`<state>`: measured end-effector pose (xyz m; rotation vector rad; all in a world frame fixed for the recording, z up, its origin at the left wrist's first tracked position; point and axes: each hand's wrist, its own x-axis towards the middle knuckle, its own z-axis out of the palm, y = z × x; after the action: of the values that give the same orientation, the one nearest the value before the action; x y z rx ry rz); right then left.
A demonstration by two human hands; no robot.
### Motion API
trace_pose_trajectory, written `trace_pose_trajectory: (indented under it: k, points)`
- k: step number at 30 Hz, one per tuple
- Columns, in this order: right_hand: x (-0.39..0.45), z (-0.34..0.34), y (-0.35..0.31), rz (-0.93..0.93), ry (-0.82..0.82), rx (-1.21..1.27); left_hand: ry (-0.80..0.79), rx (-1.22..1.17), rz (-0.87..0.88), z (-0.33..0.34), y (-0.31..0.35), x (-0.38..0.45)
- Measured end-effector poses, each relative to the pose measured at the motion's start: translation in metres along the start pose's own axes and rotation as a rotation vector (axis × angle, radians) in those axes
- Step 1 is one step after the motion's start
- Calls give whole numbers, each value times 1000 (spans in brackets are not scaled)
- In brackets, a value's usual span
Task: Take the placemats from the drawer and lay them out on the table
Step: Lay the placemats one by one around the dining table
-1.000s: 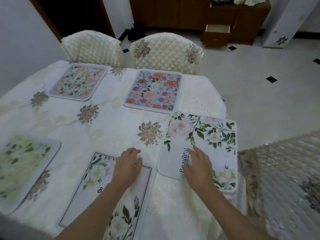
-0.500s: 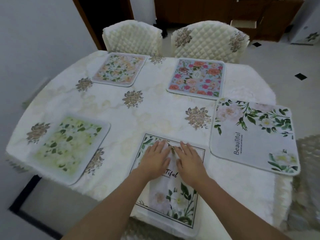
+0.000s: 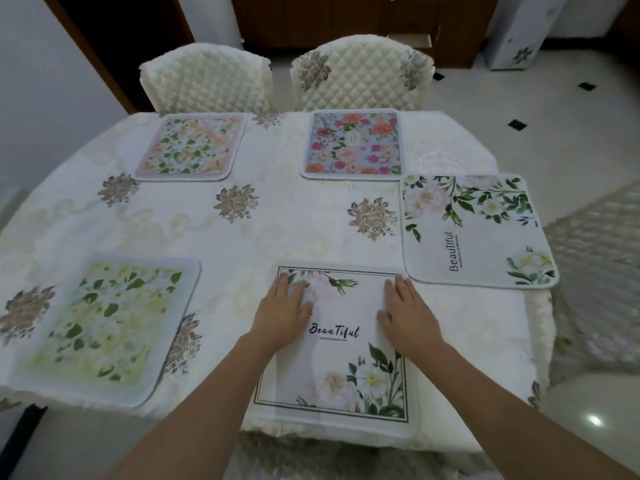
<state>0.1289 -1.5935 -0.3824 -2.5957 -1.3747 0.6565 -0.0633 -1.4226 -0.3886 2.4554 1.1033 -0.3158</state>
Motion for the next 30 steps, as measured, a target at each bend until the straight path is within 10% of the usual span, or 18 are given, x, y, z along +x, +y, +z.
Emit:
trace_pose_trajectory:
  k: [30]
  points:
    - [-180,57,-28,-396,-143,-33,20,10,137,84,37,-198]
